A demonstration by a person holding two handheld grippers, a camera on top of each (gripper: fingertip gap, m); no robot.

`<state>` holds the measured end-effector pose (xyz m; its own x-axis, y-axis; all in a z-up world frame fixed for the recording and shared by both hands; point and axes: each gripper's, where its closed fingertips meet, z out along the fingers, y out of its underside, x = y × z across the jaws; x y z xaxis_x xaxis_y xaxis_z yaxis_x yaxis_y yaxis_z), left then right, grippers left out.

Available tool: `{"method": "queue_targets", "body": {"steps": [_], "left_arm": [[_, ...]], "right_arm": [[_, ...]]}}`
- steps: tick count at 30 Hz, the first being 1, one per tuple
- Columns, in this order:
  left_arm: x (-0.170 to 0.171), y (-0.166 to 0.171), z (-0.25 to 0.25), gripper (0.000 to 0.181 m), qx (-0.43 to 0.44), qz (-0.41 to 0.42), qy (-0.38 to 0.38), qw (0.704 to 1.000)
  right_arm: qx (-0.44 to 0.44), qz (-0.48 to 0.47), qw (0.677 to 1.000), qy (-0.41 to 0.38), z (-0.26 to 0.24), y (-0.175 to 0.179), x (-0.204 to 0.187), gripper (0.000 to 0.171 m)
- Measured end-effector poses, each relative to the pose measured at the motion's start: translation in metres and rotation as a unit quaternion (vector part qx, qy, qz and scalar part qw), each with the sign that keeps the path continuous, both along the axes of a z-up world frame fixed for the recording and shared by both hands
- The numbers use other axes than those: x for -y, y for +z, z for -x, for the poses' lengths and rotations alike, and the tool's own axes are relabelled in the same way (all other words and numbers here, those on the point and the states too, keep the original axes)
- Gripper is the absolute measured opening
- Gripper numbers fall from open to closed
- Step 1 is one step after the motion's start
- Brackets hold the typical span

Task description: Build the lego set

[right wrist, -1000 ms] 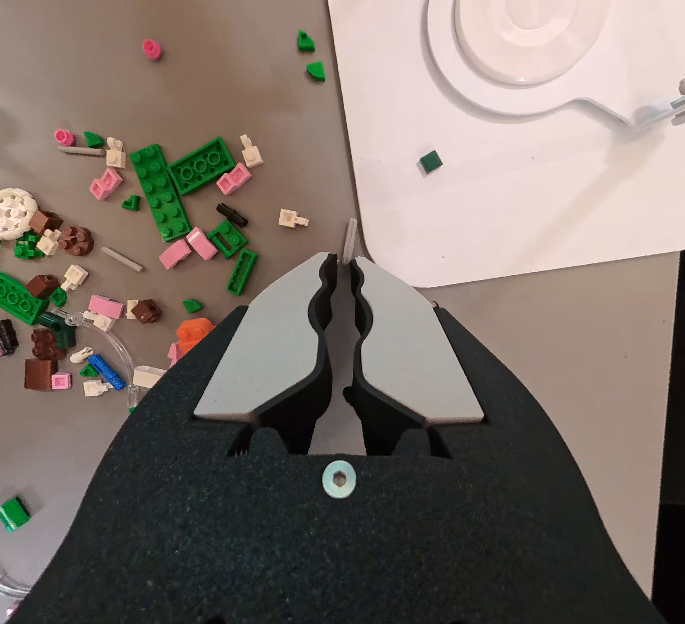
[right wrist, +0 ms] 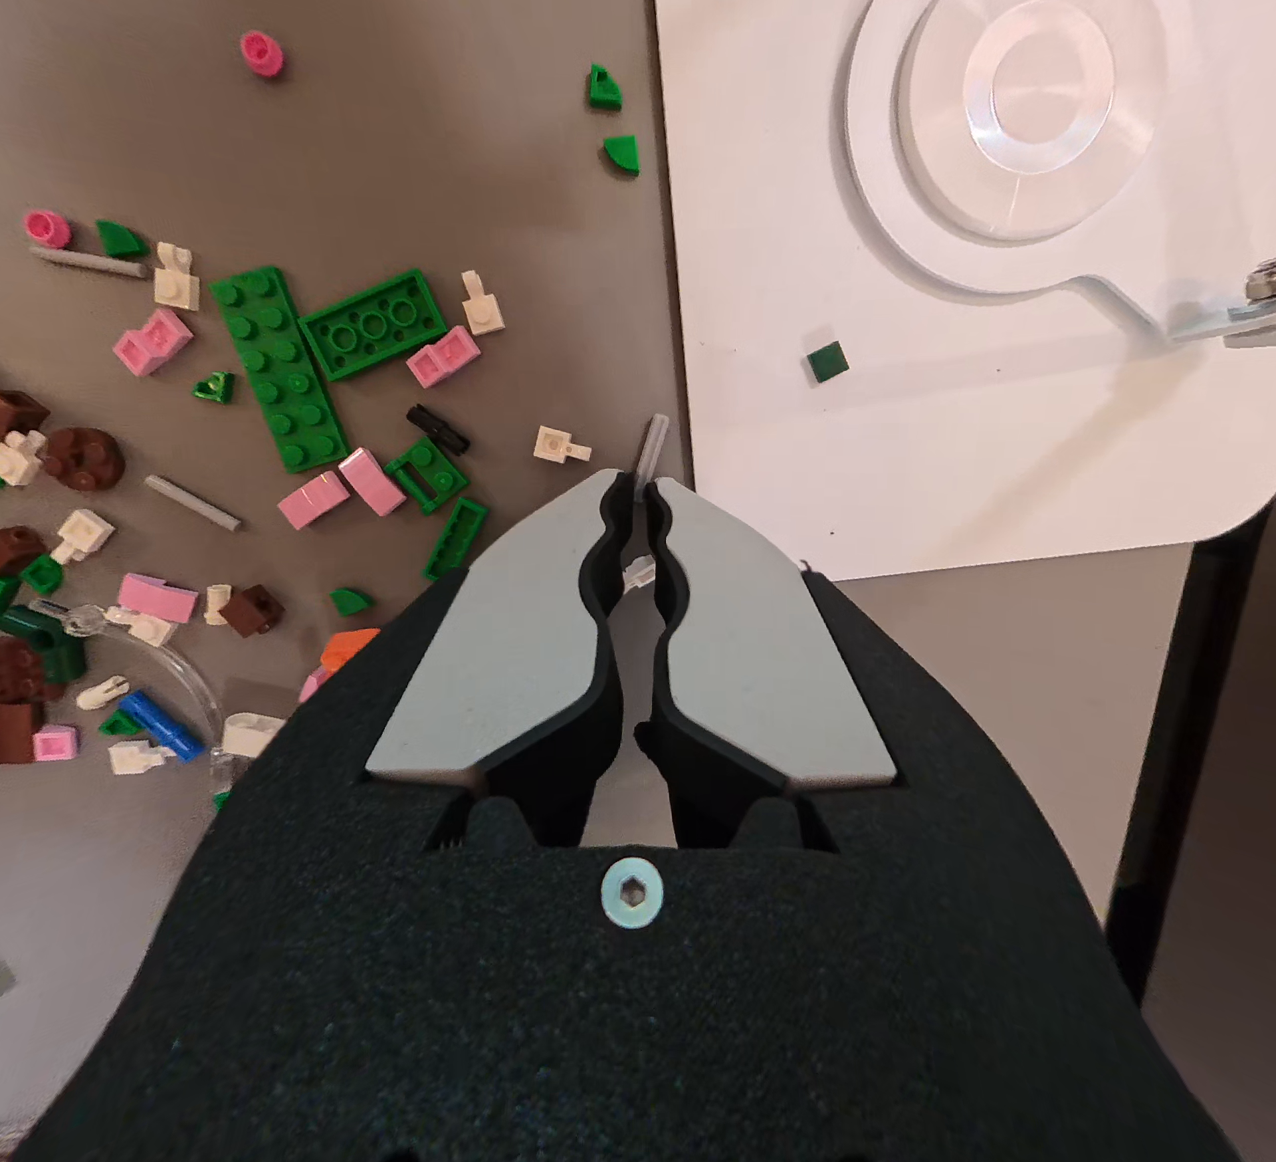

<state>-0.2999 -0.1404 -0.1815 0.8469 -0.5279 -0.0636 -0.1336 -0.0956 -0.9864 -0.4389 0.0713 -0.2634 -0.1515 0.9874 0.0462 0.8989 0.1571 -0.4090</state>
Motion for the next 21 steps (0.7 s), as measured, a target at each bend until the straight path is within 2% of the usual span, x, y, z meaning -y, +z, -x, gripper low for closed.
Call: {"method": "queue_targets", "body": {"steps": [1, 8, 14, 18, 21], "left_arm": [[0.0, 0.0, 0.0, 0.007, 0.001, 0.0, 0.001, 1.0], [-0.001, 0.002, 0.005, 0.007, 0.009, -0.004, 0.015, 1.0], [-0.002, 0.008, 0.014, 0.007, 0.011, -0.027, 0.039, 0.999], [-0.003, 0.011, 0.026, 0.007, 0.012, -0.039, 0.069, 0.997], [-0.004, 0.008, 0.026, 0.007, 0.003, -0.032, 0.072, 0.997]], "right_arm": [[-0.004, -0.013, 1.0, 0.005, -0.001, 0.001, 0.0, 0.003], [-0.109, -0.069, 0.991, 0.025, -0.036, 0.039, 0.038, 0.003], [-0.206, -0.1, 0.973, 0.001, -0.112, 0.072, 0.119, 0.003], [-0.225, -0.122, 0.966, -0.022, -0.148, 0.065, 0.169, 0.003], [-0.157, -0.086, 0.983, 0.028, -0.173, 0.035, 0.205, 0.003]]}}
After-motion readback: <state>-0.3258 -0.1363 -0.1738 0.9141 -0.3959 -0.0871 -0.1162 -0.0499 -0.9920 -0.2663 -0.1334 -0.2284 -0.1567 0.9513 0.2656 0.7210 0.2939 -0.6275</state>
